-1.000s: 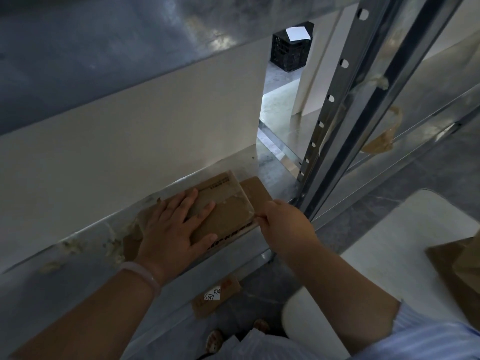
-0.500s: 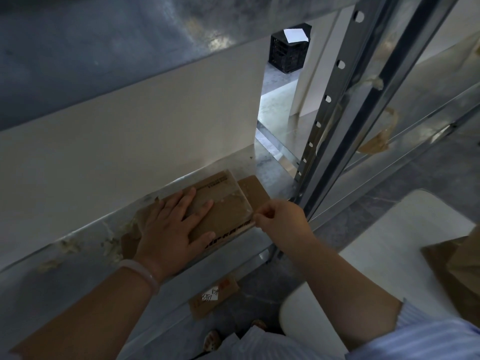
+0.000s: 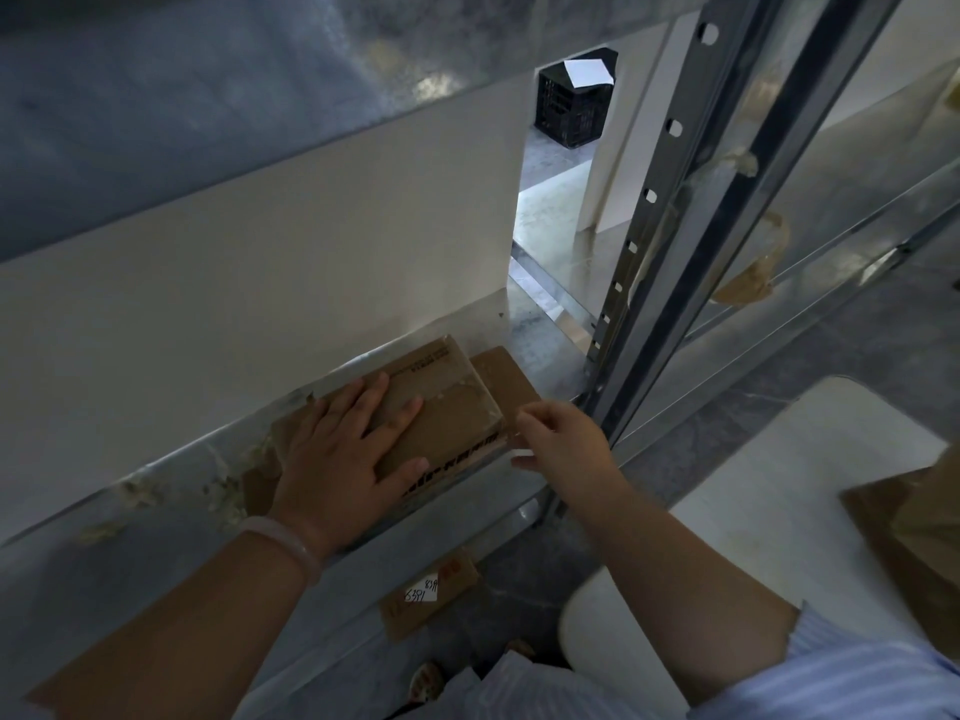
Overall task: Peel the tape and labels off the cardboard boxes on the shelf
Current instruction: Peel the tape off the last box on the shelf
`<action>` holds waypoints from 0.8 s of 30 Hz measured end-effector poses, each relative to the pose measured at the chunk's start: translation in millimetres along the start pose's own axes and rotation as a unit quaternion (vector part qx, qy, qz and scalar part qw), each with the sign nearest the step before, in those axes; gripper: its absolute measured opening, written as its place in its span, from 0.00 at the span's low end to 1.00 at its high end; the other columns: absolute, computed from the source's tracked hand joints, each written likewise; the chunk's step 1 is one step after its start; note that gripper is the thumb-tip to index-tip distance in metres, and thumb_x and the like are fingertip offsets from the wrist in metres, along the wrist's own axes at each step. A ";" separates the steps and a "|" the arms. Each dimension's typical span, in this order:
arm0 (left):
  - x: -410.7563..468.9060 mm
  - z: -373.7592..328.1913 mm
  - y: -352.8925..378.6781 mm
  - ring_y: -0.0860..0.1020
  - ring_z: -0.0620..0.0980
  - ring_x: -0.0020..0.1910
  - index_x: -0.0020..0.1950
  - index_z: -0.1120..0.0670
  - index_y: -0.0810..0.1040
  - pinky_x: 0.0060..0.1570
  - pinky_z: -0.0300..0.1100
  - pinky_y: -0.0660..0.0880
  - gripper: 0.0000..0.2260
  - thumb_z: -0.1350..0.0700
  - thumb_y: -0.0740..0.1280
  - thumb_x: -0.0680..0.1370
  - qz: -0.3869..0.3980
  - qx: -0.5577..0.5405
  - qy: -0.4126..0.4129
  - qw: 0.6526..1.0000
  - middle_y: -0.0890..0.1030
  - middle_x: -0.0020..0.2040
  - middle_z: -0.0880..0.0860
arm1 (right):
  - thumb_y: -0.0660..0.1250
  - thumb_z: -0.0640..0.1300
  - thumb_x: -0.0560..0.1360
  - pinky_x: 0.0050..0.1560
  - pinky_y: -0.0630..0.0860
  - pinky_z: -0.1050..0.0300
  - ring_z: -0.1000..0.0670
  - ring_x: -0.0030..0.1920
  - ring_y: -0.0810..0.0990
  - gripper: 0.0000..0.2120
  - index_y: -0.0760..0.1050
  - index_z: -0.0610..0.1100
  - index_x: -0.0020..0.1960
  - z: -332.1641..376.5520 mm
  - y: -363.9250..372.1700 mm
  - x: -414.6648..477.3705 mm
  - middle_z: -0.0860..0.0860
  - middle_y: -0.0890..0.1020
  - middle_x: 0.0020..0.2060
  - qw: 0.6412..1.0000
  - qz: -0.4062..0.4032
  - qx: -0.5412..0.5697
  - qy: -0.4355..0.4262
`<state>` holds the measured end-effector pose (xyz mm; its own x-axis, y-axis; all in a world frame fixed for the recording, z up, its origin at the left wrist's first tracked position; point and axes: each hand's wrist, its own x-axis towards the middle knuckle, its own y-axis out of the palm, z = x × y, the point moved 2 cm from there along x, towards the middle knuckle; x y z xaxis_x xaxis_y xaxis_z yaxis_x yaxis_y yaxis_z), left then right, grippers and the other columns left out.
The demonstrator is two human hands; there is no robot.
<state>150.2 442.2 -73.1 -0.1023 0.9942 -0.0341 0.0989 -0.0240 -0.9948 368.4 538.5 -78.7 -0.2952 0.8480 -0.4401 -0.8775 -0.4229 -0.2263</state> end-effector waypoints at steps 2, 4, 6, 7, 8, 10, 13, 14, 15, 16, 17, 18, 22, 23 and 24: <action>-0.5 1.0 0.5 0.56 0.53 0.76 0.76 0.38 0.56 0.73 0.57 0.53 0.32 0.28 0.41 0.75 0.004 0.005 0.006 1.000 0.56 0.78 0.50 | 0.62 0.46 0.80 0.59 0.78 0.53 0.54 0.53 0.81 0.12 0.79 0.49 0.60 -4.9 0.0 -1.9 0.52 0.82 0.54 1.000 0.020 0.011 0.003; -1.2 2.8 1.1 0.56 0.53 0.76 0.76 0.38 0.55 0.73 0.57 0.54 0.31 0.29 0.42 0.75 0.005 0.015 0.015 1.000 0.56 0.78 0.50 | 0.64 0.47 0.79 0.63 0.74 0.55 0.55 0.56 0.80 0.11 0.81 0.52 0.59 -6.2 0.2 -6.9 0.55 0.82 0.54 0.999 0.032 -0.006 -0.010; -2.3 3.9 0.8 0.57 0.53 0.75 0.76 0.38 0.56 0.73 0.58 0.55 0.30 0.29 0.43 0.76 0.004 0.018 0.025 1.000 0.57 0.78 0.50 | 0.67 0.47 0.77 0.62 0.74 0.58 0.56 0.55 0.80 0.10 0.82 0.53 0.57 -7.1 -1.4 -10.2 0.57 0.83 0.52 0.999 0.018 -0.026 -0.021; -2.4 3.9 0.6 0.58 0.53 0.75 0.76 0.38 0.56 0.72 0.58 0.56 0.30 0.29 0.43 0.76 0.006 0.019 0.029 0.999 0.58 0.78 0.50 | 0.69 0.46 0.77 0.61 0.75 0.58 0.56 0.54 0.81 0.09 0.82 0.53 0.55 -8.2 -2.3 -11.1 0.57 0.84 0.51 0.999 0.010 -0.027 -0.025; -2.6 3.8 0.2 0.58 0.54 0.75 0.76 0.39 0.57 0.72 0.59 0.56 0.30 0.29 0.43 0.76 0.009 0.019 0.033 0.999 0.58 0.78 0.50 | 0.69 0.46 0.76 0.60 0.76 0.56 0.55 0.53 0.82 0.08 0.83 0.53 0.53 -10.4 -3.0 -10.4 0.57 0.84 0.50 1.000 0.007 -0.014 -0.022; -2.7 3.4 -0.2 0.59 0.55 0.75 0.76 0.40 0.59 0.71 0.60 0.58 0.30 0.30 0.43 0.76 0.012 0.020 0.043 0.999 0.59 0.77 0.51 | 0.70 0.45 0.76 0.57 0.80 0.53 0.53 0.52 0.83 0.06 0.84 0.48 0.51 -10.5 -5.0 -8.2 0.52 0.85 0.48 0.998 0.016 0.052 0.028; -2.8 3.6 -0.5 0.60 0.55 0.74 0.76 0.40 0.60 0.71 0.60 0.58 0.30 0.30 0.44 0.77 0.014 0.023 0.054 0.998 0.60 0.77 0.52 | 0.69 0.43 0.77 0.49 0.83 0.51 0.50 0.52 0.82 0.09 0.81 0.39 0.53 -1.7 -10.5 -5.2 0.44 0.83 0.50 0.984 0.064 0.129 0.110; -2.9 3.5 -0.8 0.60 0.55 0.74 0.76 0.40 0.60 0.71 0.60 0.58 0.30 0.30 0.44 0.77 0.012 0.022 0.055 0.998 0.60 0.77 0.52 | 0.69 0.42 0.77 0.46 0.83 0.50 0.49 0.51 0.82 0.10 0.80 0.37 0.54 3.7 -11.9 -5.1 0.43 0.82 0.49 0.980 0.086 0.133 0.124; -2.8 3.1 -1.0 0.60 0.55 0.74 0.76 0.40 0.60 0.71 0.60 0.58 0.30 0.30 0.44 0.77 0.011 0.022 0.056 0.998 0.60 0.77 0.52 | 0.68 0.41 0.78 0.43 0.84 0.51 0.49 0.48 0.80 0.11 0.79 0.35 0.56 9.3 -12.7 -4.3 0.42 0.81 0.47 0.977 0.106 0.129 0.135; -2.7 2.8 -1.0 0.60 0.55 0.74 0.76 0.40 0.60 0.71 0.60 0.58 0.30 0.30 0.44 0.77 0.010 0.023 0.056 0.998 0.60 0.77 0.52 | 0.67 0.40 0.78 0.40 0.83 0.53 0.50 0.45 0.79 0.12 0.78 0.33 0.57 14.7 -13.0 -3.6 0.42 0.79 0.44 0.974 0.122 0.119 0.147; -2.5 2.7 -1.0 0.60 0.55 0.74 0.76 0.40 0.60 0.71 0.60 0.58 0.30 0.30 0.44 0.77 0.011 0.023 0.056 0.998 0.60 0.77 0.52 | 0.66 0.40 0.79 0.37 0.83 0.54 0.50 0.42 0.77 0.13 0.77 0.32 0.58 19.5 -12.8 -2.9 0.42 0.77 0.42 0.973 0.134 0.102 0.157; -2.3 2.7 -1.0 0.60 0.55 0.74 0.76 0.40 0.60 0.71 0.60 0.58 0.30 0.30 0.44 0.77 0.012 0.023 0.056 0.998 0.60 0.77 0.52 | 0.65 0.40 0.79 0.35 0.83 0.56 0.51 0.40 0.75 0.14 0.75 0.31 0.59 22.7 -12.6 -1.7 0.43 0.75 0.41 0.973 0.143 0.079 0.162; -1.4 3.7 0.5 0.60 0.55 0.75 0.75 0.40 0.60 0.72 0.59 0.57 0.30 0.30 0.44 0.76 0.013 0.022 0.048 0.999 0.60 0.77 0.52 | 0.62 0.41 0.81 0.36 0.80 0.62 0.53 0.38 0.74 0.12 0.76 0.34 0.57 25.2 -10.1 2.1 0.44 0.74 0.41 0.984 0.147 -0.003 0.105; -1.3 3.7 0.8 0.60 0.55 0.75 0.75 0.40 0.60 0.72 0.59 0.57 0.31 0.29 0.43 0.76 0.012 0.021 0.046 0.999 0.60 0.77 0.52 | 0.61 0.42 0.81 0.36 0.78 0.64 0.53 0.38 0.75 0.10 0.76 0.36 0.55 23.7 -9.0 2.5 0.46 0.75 0.41 0.987 0.135 -0.028 0.079; -1.2 3.5 0.7 0.59 0.55 0.75 0.75 0.39 0.60 0.72 0.59 0.57 0.31 0.29 0.43 0.76 0.012 0.019 0.042 0.999 0.59 0.77 0.52 | 0.60 0.42 0.81 0.36 0.77 0.65 0.53 0.39 0.76 0.10 0.76 0.37 0.55 22.8 -8.0 2.5 0.47 0.77 0.41 0.990 0.122 -0.055 0.055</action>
<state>147.0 440.6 -74.1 -0.0161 0.9986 -0.0505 0.0633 -0.0494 -0.9968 366.0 551.3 -58.1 -0.4448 0.6796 -0.5833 -0.7370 -0.6478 -0.1927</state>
